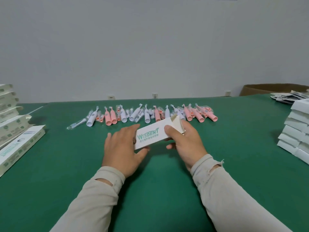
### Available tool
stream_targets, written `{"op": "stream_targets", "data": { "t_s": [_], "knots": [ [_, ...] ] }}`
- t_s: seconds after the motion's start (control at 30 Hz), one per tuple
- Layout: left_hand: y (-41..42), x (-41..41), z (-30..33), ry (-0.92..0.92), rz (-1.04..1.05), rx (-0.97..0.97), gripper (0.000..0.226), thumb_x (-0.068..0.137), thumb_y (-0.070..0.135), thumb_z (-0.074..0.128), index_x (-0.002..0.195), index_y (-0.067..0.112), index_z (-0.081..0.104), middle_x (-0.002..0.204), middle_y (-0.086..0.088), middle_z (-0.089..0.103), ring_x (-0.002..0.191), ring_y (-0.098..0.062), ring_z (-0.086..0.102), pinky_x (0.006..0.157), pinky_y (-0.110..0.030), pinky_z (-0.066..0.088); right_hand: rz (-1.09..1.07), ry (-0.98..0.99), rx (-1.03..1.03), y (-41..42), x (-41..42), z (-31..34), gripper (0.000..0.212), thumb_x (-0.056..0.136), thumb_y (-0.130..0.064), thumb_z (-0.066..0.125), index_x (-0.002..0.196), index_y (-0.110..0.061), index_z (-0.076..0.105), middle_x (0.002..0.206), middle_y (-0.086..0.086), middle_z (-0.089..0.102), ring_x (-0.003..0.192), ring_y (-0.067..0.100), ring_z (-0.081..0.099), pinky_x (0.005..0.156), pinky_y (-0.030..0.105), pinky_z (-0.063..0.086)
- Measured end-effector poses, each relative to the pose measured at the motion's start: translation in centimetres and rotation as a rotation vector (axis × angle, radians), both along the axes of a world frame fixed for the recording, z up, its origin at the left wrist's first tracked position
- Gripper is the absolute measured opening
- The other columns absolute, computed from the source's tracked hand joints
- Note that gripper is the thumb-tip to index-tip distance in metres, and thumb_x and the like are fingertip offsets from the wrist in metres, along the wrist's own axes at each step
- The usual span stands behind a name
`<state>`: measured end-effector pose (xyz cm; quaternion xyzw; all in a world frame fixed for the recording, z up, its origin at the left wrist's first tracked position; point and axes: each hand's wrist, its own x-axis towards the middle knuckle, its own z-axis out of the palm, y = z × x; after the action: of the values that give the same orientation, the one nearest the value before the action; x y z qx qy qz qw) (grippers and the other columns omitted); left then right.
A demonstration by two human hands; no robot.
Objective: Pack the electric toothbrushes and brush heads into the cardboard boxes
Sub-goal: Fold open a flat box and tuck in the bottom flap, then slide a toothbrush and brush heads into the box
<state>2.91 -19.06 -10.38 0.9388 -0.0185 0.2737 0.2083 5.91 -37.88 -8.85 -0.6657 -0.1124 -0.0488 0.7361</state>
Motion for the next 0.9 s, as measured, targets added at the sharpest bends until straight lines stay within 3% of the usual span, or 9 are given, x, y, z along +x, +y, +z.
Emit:
{"op": "stream_targets", "data": {
  "t_s": [0.1, 0.23, 0.37, 0.47, 0.53, 0.67, 0.73, 0.8, 0.9],
  "knots": [
    [-0.1, -0.1, 0.3, -0.052, 0.036, 0.068, 0.070, 0.077, 0.043, 0.076, 0.139, 0.029, 0.048, 0.127, 0.006, 0.060, 0.119, -0.025, 0.051, 0.119, -0.051, 0.015, 0.091, 0.022, -0.032, 0.7, -0.2, -0.5, 0.017, 0.093, -0.030, 0.067, 0.109, -0.023, 0.067, 0.103, -0.004, 0.076, 0.089, 0.016, 0.072, 0.057, 0.024, 0.054],
    [0.2, -0.1, 0.7, -0.046, 0.043, -0.010, 0.057, 0.079, 0.035, 0.075, 0.133, 0.029, 0.055, 0.118, 0.004, 0.063, 0.110, -0.027, 0.053, 0.113, -0.054, 0.028, 0.159, 0.189, 0.188, 1.0, -0.2, -0.1, 0.032, 0.104, -0.038, 0.049, 0.114, -0.014, 0.067, 0.104, 0.005, 0.077, 0.077, 0.027, 0.075, 0.054, 0.027, 0.057],
    [-0.1, 0.0, 0.7, -0.011, 0.025, 0.001, 0.056, 0.079, 0.037, 0.075, 0.131, 0.031, 0.056, 0.116, 0.006, 0.063, 0.105, -0.026, 0.054, 0.105, -0.053, 0.036, 0.031, 0.268, 0.191, 0.3, 0.5, -0.4, 0.031, 0.106, -0.031, 0.046, 0.103, -0.009, 0.067, 0.085, 0.009, 0.077, 0.064, 0.020, 0.072, 0.048, 0.025, 0.053],
    [-0.2, 0.0, 0.6, -0.023, 0.075, 0.071, 0.052, 0.077, 0.039, 0.075, 0.126, 0.030, 0.060, 0.111, 0.004, 0.065, 0.101, -0.027, 0.055, 0.099, -0.048, 0.039, -0.166, 0.255, 0.001, -0.7, 2.3, -1.0, 0.012, 0.096, -0.020, 0.059, 0.091, -0.014, 0.068, 0.078, 0.005, 0.074, 0.056, 0.014, 0.065, 0.047, 0.024, 0.049],
    [-0.2, 0.2, 0.6, -0.032, 0.161, 0.113, 0.049, 0.077, 0.040, 0.075, 0.123, 0.026, 0.062, 0.108, -0.001, 0.066, 0.098, -0.031, 0.057, 0.097, -0.049, 0.038, -0.382, 0.232, -0.044, -2.2, 4.7, -0.5, 0.007, 0.090, -0.016, 0.061, 0.090, -0.017, 0.068, 0.082, 0.001, 0.072, 0.060, 0.015, 0.063, 0.055, 0.026, 0.049],
    [-1.0, 0.9, 0.7, -0.049, 0.262, 0.161, 0.050, 0.076, 0.034, 0.077, 0.121, 0.018, 0.064, 0.107, -0.010, 0.065, 0.096, -0.036, 0.057, 0.100, -0.056, 0.036, -0.749, 0.113, -0.391, -7.7, 10.6, 1.6, 0.021, 0.091, -0.018, 0.058, 0.110, -0.026, 0.059, 0.110, -0.002, 0.064, 0.080, 0.010, 0.059, 0.064, 0.022, 0.040],
    [-1.2, 1.0, 0.5, -0.096, 0.264, 0.152, 0.052, 0.072, 0.029, 0.080, 0.119, 0.013, 0.065, 0.104, -0.013, 0.065, 0.094, -0.038, 0.058, 0.098, -0.060, 0.037, -0.785, 0.116, -0.652, -10.9, 13.7, 1.9, 0.038, 0.093, -0.019, 0.056, 0.131, -0.024, 0.055, 0.134, 0.006, 0.056, 0.111, 0.027, 0.059, 0.089, 0.029, 0.046],
    [-1.3, 1.2, 0.2, -0.127, 0.275, 0.125, 0.054, 0.070, 0.026, 0.082, 0.119, 0.011, 0.066, 0.104, -0.014, 0.066, 0.095, -0.039, 0.058, 0.098, -0.063, 0.037, -0.734, 0.145, -0.857, -13.4, 16.4, 2.1, 0.049, 0.095, -0.022, 0.055, 0.143, -0.025, 0.049, 0.149, 0.010, 0.046, 0.131, 0.035, 0.049, 0.108, 0.037, 0.039],
    [-1.4, 1.5, 0.0, -0.123, 0.299, 0.083, 0.057, 0.066, 0.022, 0.085, 0.119, 0.011, 0.067, 0.104, -0.016, 0.066, 0.097, -0.041, 0.058, 0.100, -0.065, 0.035, -0.592, 0.131, -0.998, -15.0, 20.0, 2.7, 0.051, 0.098, -0.024, 0.052, 0.148, -0.029, 0.045, 0.155, 0.010, 0.041, 0.127, 0.033, 0.053, 0.112, 0.039, 0.039]
  ]
}}
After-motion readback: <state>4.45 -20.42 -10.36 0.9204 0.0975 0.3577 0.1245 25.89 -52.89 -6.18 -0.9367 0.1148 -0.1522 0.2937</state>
